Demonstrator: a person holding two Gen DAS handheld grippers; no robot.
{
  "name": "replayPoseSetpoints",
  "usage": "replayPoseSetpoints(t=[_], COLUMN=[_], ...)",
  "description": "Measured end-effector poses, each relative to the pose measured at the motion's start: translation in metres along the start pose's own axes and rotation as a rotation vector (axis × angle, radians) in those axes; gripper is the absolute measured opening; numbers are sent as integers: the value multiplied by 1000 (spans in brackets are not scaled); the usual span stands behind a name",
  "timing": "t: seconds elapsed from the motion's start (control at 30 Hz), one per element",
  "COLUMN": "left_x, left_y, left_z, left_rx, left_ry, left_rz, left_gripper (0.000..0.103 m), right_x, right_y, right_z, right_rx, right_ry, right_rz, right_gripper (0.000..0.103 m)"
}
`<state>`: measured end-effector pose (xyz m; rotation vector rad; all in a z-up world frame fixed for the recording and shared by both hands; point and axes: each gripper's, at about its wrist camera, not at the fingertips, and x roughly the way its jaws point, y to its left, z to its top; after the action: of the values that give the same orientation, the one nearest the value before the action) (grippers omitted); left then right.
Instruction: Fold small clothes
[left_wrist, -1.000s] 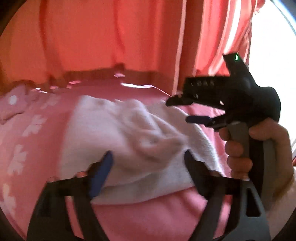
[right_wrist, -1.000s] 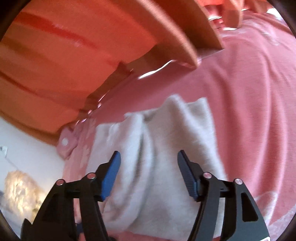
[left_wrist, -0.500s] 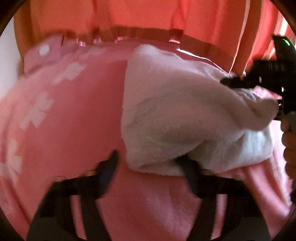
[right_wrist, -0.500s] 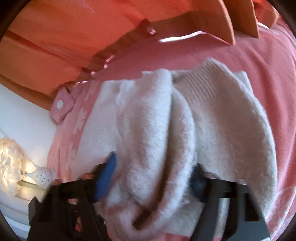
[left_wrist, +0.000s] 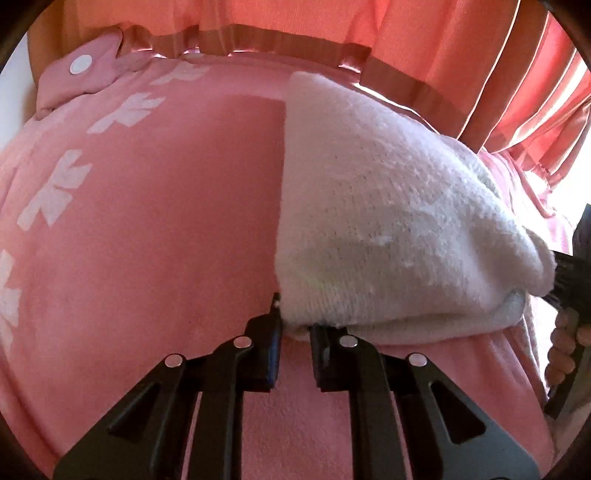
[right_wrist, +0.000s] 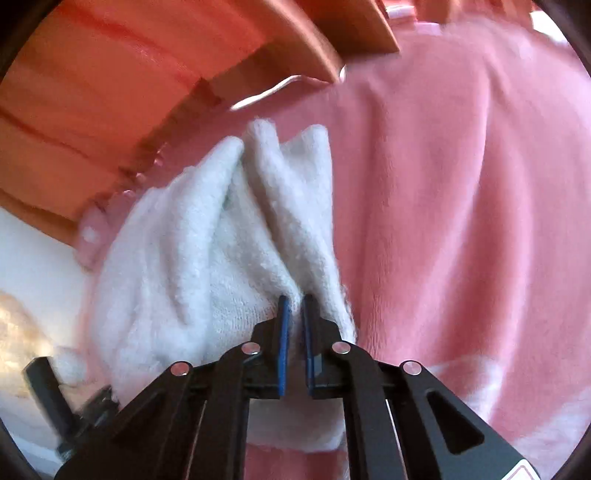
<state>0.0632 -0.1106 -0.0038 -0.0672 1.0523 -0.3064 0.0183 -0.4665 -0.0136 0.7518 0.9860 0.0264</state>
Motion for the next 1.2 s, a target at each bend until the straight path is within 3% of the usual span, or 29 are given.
replayPoseSetpoints(t=[0.1, 0.17, 0.23, 0.3, 0.33, 0.4, 0.47, 0.5, 0.53, 0.57, 0.63, 0.73, 0.77, 0.83, 0.9, 1.0, 1.13, 1.2], left_x=[-2, -7, -13, -13, -12, -8, -5, -4, -3, -2, 0, 4, 4, 5, 7, 9, -3, -14], left_y=[-1, -4, -4, -1, 0, 3, 3, 2, 2, 2, 3, 6, 6, 3, -2, -5, -5, -4], left_z=[-1, -1, -1, 2, 1, 0, 0, 0, 0, 1, 2, 4, 5, 7, 7, 4, 2, -1], left_rx=[8, 27, 37, 44, 42, 25, 16, 17, 20, 23, 20, 9, 8, 21, 39, 49, 59, 70], left_ry=[1, -9, -21, -21, -17, -6, -3, -5, -5, 0, 8, 17, 16, 17, 16, 13, 2, -6], left_rz=[7, 11, 3, 5, 6, 5, 8, 12, 16, 22, 24, 13, 4, 2, 9, 25, 1, -25], left_gripper=[13, 14, 16, 16, 17, 17, 17, 17, 17, 17, 17, 17, 17, 17, 17, 17, 17, 19], right_x=[-12, -18, -32, -38, -38, -19, 13, 29, 35, 39, 14, -48, -54, -27, 20, 6, -30, -42], right_y=[5, 10, 16, 28, 33, 52, 63, 67, 70, 77, 98, 104, 94, 72, 44, 52, 53, 49], right_z=[-1, 0, 7, 16, 20, 30, 33, 32, 28, 27, 28, 34, 35, 36, 26, 24, 22, 16], right_rx=[-14, -15, 1, -6, -18, -47, -73, -80, -96, -133, -217, -229, -230, -247, -245, -250, -174, -146], right_ry=[-44, -81, -118, -130, -120, -63, 33, 72, 88, 106, 12, -150, -182, -131, -2, -43, -43, -14], right_rz=[-13, -23, 35, 94, 108, 111, 69, 50, 51, 55, 71, 195, 148, -51, -172, -146, -15, 36], right_gripper=[8, 19, 30, 55, 59, 76, 76, 67, 51, 12, 10, 8, 8, 8, 7, 10, 19, 40])
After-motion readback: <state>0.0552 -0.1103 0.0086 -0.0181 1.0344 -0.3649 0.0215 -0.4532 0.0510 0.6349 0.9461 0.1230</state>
